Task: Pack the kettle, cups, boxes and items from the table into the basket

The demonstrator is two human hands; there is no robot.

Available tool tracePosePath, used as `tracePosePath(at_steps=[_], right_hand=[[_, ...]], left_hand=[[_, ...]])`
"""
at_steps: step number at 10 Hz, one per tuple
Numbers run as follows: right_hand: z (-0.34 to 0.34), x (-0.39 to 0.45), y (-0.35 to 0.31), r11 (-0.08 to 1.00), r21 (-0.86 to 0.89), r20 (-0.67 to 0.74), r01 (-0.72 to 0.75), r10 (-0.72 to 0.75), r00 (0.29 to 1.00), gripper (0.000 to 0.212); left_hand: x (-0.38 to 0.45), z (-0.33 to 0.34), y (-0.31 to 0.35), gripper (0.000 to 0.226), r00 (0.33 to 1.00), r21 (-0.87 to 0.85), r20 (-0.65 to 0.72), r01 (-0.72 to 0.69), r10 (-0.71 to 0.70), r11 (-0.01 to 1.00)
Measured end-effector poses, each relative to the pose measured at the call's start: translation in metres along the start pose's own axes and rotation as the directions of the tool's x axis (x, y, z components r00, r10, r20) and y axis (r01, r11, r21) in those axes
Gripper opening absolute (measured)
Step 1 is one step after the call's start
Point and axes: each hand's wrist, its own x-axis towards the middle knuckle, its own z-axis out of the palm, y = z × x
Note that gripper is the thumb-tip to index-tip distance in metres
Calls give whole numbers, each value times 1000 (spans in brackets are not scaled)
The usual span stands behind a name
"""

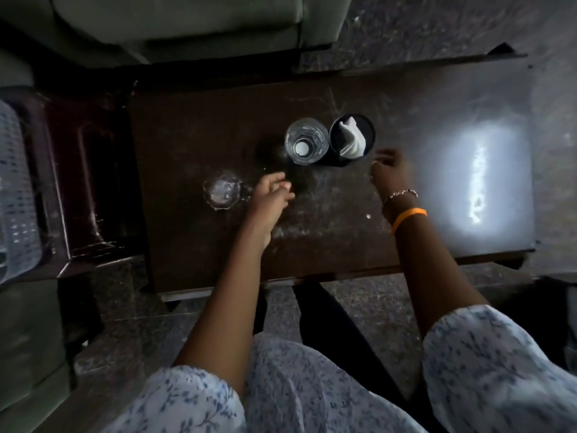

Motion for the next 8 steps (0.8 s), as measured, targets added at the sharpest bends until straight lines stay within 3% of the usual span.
tracePosePath(at_steps=[1, 2, 5, 7, 8], right_hand=[[0, 17, -11, 988, -104, 35, 116, -113, 993, 54], [7, 28, -17, 983, -96, 171, 156, -138, 976, 68], [6, 25, -20, 997, -58, 246, 55, -39, 969, 66], [-14, -3, -38, 991, -14, 176, 133, -129, 976, 58], [-24, -29, -58, 966, 69, 208, 250, -259, 943, 53]], left_hand=[[18, 15, 14, 50, 1000, 85, 13, -27, 26, 996], [30, 25, 24, 61, 999, 156, 22, -52, 49, 986], [31, 31, 30, 64, 998, 209, 45, -50, 42, 977], [1, 19, 42, 52, 994, 339, 37, -111, 104, 934], [-26, 10, 54, 51, 970, 382, 72, -242, 233, 892]])
